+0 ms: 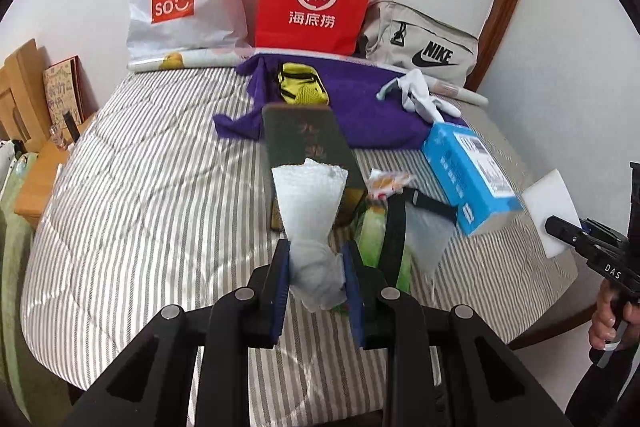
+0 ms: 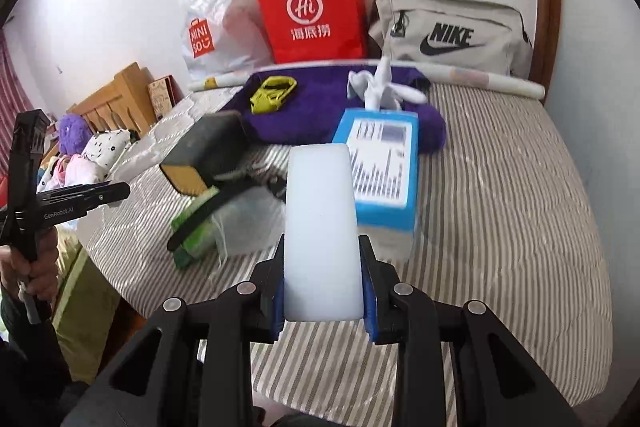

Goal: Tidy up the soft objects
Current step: 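Carry the tissue with the left tool while the right tool carries the sponge onto the towel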

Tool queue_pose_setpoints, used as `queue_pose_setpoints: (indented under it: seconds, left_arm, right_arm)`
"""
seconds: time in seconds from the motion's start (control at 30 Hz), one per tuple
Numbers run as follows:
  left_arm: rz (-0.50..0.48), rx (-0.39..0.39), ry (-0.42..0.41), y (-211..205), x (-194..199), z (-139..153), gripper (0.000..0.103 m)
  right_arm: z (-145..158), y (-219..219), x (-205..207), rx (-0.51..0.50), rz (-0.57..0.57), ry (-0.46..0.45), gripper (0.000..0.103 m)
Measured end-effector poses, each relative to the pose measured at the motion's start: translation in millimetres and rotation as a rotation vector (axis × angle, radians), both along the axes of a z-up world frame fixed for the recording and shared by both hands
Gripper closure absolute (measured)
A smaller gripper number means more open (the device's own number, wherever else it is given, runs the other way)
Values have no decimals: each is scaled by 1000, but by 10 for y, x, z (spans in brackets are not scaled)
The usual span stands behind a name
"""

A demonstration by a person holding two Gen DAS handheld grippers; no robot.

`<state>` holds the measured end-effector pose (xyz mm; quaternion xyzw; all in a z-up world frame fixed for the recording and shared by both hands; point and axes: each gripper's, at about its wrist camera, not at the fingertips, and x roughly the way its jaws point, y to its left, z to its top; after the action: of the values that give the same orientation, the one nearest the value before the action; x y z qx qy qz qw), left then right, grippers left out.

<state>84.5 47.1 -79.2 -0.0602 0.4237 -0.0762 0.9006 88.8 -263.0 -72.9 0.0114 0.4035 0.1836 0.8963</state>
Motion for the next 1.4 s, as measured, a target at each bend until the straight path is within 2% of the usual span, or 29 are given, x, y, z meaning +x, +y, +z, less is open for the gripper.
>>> queue_pose_setpoints:
  seconds: [0.23,0.5,0.67,0.77,1.03,1.4]
  left_arm:
    - [15,-15,-7,50,261,164,79]
    - [49,-21,14,102,707,246,79]
    - [60,-70,29,148,1028,290,79]
    - [60,-71,42,141,1206,294,79]
    - [58,-73,88,164,1677,207,79]
    - [33,-99,151,118,2299,17,79]
  right_arm:
    - [219,39,300,-13,17,-28,73]
    - [383,139,910,-10,30,-25,73]
    - [451,225,1285,-6,43,-20,73]
    - [458,286,1545,5,63,-1,73]
    - [311,419,2105,24,99,66,73]
    - [-159,651,2712,-37,123,188,73]
